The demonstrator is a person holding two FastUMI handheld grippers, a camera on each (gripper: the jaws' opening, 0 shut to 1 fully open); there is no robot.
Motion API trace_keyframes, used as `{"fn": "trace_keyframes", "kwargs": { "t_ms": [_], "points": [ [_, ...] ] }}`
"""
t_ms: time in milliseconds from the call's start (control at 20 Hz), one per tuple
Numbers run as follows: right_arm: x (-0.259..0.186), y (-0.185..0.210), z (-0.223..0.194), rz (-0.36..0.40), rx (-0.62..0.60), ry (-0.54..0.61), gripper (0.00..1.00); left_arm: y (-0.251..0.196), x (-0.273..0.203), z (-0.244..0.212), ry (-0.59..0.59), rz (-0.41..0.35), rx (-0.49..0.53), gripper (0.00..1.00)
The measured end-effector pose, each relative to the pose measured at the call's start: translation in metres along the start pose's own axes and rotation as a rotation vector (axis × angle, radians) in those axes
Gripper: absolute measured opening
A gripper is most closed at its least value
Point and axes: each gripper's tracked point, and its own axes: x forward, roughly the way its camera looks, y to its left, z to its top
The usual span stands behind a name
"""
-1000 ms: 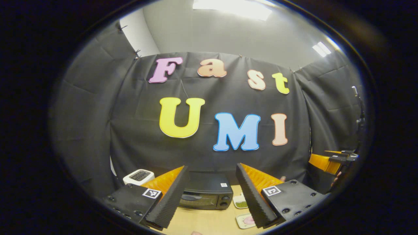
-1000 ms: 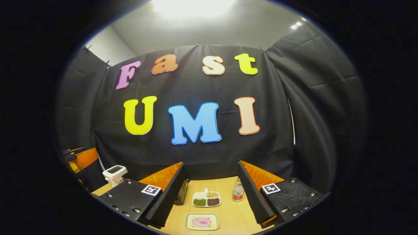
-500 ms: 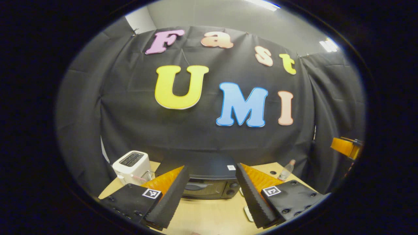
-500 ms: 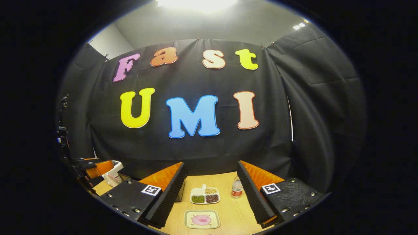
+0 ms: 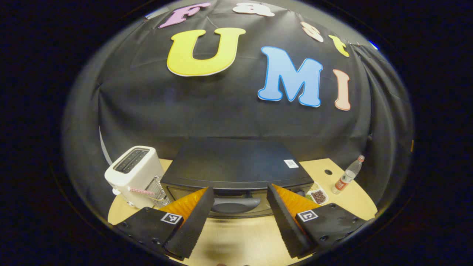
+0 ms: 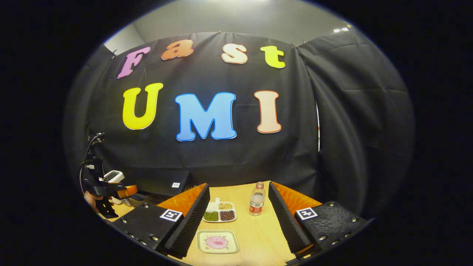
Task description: Open the electric oven with the left hand, put the food in, and close the electric oven.
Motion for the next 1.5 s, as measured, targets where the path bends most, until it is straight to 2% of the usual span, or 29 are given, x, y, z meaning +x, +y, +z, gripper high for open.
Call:
{"fn": "trace_keyframes", "kwargs": {
  "t_ms": [150,200,350,550,600,850,1150,1200,1250,1400,1500],
  "points": [
    [0.001,-0.007,-0.004,-0.034,-0.002,0.012,0.96,0.009,0.020,-0.007,0.014,0.019,0.015,0.97],
    [0.001,-0.008,-0.005,-0.040,-0.002,0.016,0.96,0.011,0.027,-0.013,0.028,0.026,0.024,1.00],
    [0.000,-0.011,-0.006,-0.051,-0.002,0.021,0.96,0.013,0.040,-0.025,0.063,0.043,0.046,1.00],
    [0.000,-0.013,-0.009,-0.053,0.002,0.025,0.96,0.015,0.044,-0.027,0.047,0.069,0.092,0.98],
    [0.000,-0.012,-0.010,-0.051,0.004,0.028,0.96,0.014,0.042,-0.027,0.040,0.071,0.084,1.00],
    [-0.001,-0.008,-0.008,-0.031,0.014,0.023,0.96,0.013,0.025,-0.039,0.055,0.072,0.075,0.98],
    [-0.004,-0.002,-0.008,-0.006,0.013,0.026,0.96,0.010,-0.009,-0.079,0.081,0.069,0.055,1.00],
    [-0.004,-0.001,-0.009,-0.004,0.010,0.026,0.96,0.010,-0.012,-0.086,0.086,0.069,0.051,0.97],
    [-0.005,-0.001,-0.009,-0.002,0.008,0.028,0.96,0.010,-0.016,-0.092,0.092,0.070,0.054,1.00],
    [-0.010,0.002,-0.010,0.005,0.003,0.031,0.96,0.008,-0.022,-0.104,0.103,0.071,0.059,0.97],
    [-0.012,0.002,-0.012,0.009,-0.004,0.037,0.96,0.008,-0.026,-0.113,0.117,0.072,0.055,1.00]
  ]
}}
